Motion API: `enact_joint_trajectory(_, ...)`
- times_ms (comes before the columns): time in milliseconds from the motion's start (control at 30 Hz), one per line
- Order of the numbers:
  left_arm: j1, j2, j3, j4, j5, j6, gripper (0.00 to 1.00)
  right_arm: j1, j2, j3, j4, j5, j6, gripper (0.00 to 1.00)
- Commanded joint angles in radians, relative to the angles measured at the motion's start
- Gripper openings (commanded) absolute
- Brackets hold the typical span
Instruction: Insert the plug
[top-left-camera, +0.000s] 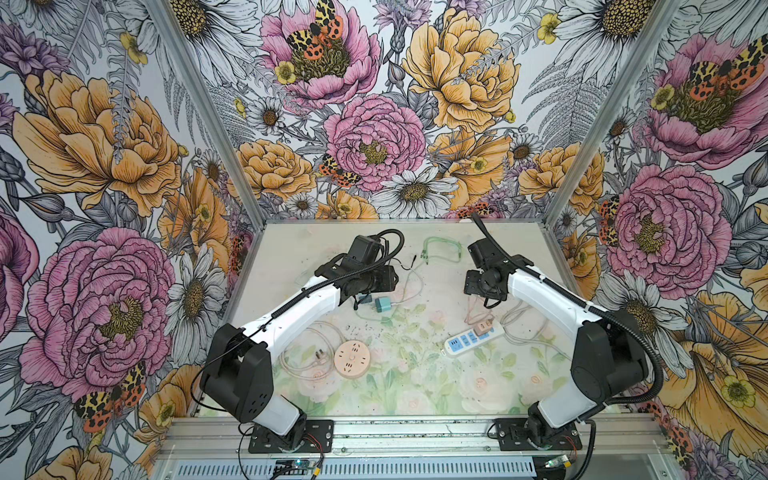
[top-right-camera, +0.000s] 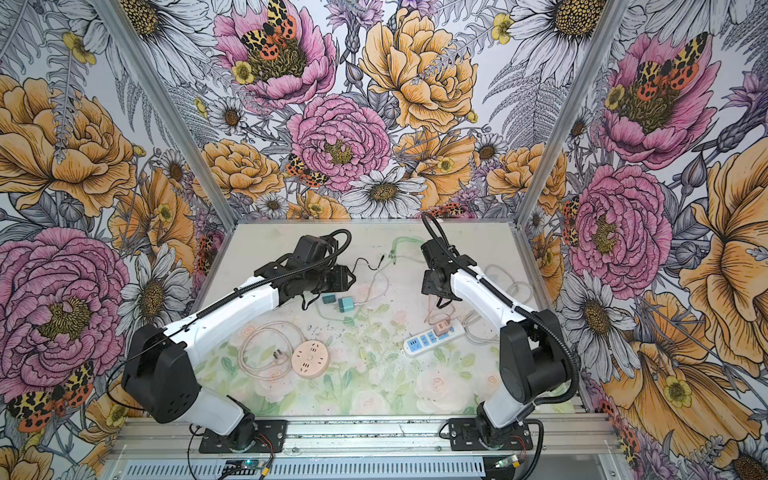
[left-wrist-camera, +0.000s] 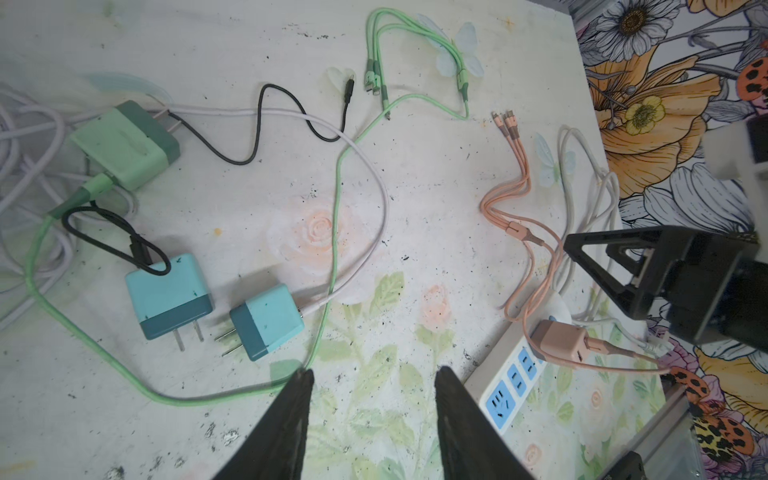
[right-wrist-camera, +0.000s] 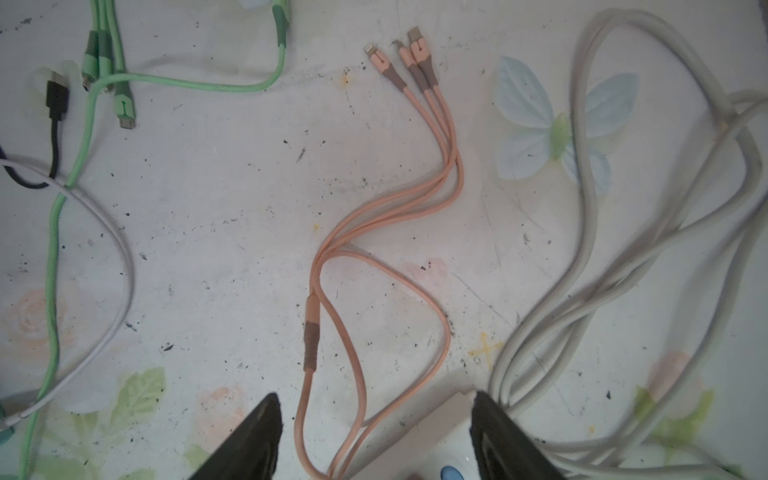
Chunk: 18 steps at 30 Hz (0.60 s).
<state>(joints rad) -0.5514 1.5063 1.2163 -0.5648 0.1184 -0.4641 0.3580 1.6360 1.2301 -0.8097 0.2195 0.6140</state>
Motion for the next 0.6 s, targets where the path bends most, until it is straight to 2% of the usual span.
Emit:
enact_joint_trajectory(0, 0.017, -0.042, -0.021, 0.013, -0.023, -0.002, 0.50, 0.018, 0.041, 0.044, 0.032, -0.012, 0.019, 0.72)
enact_joint_trajectory(133, 0.029, -0.058, -0.044, 0.012, -0.023, -0.004, 0.50, 0.023, 0.091, 0.062, 0.044, -0.028, 0.022, 0.71)
enact_joint_trajectory(200, 0.033, -0.063, -0.051, 0.012, -0.022, -0.003, 0.50, 0.024, 0.114, 0.068, 0.045, -0.029, 0.018, 0.67)
enact_joint_trajectory(233, 0.034, -0.066, -0.055, 0.011, -0.021, -0.002, 0.50, 0.024, 0.124, 0.068, 0.045, -0.027, 0.018, 0.63)
enact_joint_trajectory(400, 0.053, -0.086, -0.067, 0.012, -0.022, -0.002, 0.50, 0.004, 0.145, 0.044, 0.045, 0.010, 0.028, 0.30)
enact_joint_trajectory(567, 0.079, -0.114, -0.083, 0.013, -0.020, -0.005, 0.50, -0.073, 0.124, 0.024, 0.044, 0.047, 0.037, 0.15)
